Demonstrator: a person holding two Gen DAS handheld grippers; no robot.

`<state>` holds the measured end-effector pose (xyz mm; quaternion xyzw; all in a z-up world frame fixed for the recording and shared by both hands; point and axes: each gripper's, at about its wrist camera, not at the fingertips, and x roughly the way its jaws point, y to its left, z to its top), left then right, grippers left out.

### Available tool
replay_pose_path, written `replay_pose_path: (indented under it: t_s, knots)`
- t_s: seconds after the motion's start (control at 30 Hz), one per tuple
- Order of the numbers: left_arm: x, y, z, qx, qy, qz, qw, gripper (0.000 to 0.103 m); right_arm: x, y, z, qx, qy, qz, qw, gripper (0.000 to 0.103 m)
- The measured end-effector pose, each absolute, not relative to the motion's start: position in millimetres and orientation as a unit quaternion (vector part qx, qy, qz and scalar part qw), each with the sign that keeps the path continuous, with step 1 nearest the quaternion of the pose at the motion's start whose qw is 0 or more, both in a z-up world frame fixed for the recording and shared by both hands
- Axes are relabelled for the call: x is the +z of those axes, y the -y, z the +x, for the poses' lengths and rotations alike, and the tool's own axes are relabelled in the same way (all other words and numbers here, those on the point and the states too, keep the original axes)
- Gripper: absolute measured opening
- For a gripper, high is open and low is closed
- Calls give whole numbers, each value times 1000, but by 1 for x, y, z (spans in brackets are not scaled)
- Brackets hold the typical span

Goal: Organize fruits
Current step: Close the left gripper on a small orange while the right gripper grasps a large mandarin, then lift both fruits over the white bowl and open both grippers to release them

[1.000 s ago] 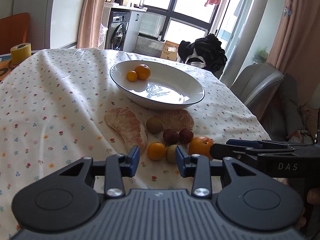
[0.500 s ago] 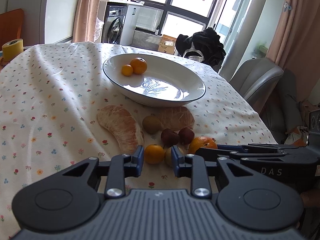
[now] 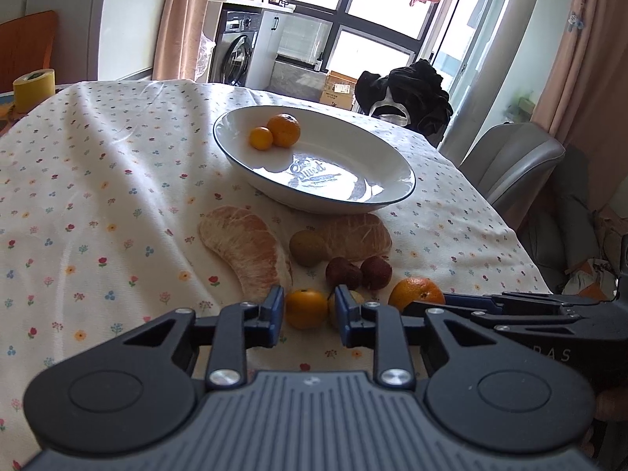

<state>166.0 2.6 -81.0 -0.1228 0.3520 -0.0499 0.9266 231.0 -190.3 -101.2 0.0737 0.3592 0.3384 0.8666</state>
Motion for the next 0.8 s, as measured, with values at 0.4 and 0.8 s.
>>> replay_pose_path:
  t_s: [0.4, 0.8]
  knots:
    - [-84, 2, 163, -40, -343, -99, 933, 20, -102, 189, 228, 348, -360, 75, 863, 38]
    - [-80, 6, 156, -35, -339, -90, 936, 19, -95, 185, 225, 344, -352, 65, 868, 37]
